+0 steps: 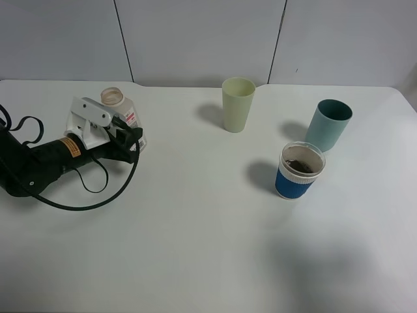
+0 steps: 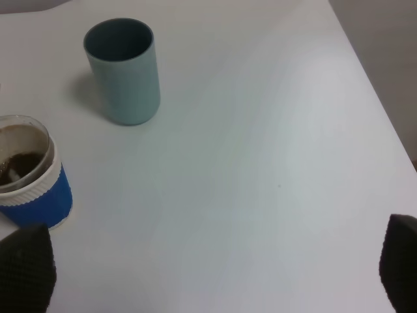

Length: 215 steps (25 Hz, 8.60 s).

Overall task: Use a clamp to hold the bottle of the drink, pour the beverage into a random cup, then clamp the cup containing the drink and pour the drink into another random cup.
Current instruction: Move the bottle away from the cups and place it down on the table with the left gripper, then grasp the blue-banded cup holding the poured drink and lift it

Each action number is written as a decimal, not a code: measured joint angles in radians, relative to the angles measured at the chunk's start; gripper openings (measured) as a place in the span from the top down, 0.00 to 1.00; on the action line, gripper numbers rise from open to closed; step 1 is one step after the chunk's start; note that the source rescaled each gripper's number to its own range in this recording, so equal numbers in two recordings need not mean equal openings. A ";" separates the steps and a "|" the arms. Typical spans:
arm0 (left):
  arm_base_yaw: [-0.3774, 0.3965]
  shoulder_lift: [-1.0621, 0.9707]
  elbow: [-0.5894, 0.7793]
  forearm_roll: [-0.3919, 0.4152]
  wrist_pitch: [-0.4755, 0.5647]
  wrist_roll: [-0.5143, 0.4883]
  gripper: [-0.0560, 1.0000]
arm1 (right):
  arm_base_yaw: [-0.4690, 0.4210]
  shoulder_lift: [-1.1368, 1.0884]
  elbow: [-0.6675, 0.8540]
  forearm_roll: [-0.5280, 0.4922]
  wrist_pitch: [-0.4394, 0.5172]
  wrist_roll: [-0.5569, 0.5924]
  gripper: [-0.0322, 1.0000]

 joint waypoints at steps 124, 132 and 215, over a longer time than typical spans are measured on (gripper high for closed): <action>0.109 -2.127 0.065 -0.387 2.267 0.029 0.00 | 0.000 0.000 0.000 0.000 0.000 0.000 0.00; 0.109 -2.127 0.065 -0.387 2.267 0.029 0.00 | 0.000 0.000 0.000 0.000 0.000 0.000 0.00; 0.109 -2.127 0.065 -0.387 2.269 0.029 0.00 | 0.453 0.989 -0.121 -0.111 -0.626 0.218 0.00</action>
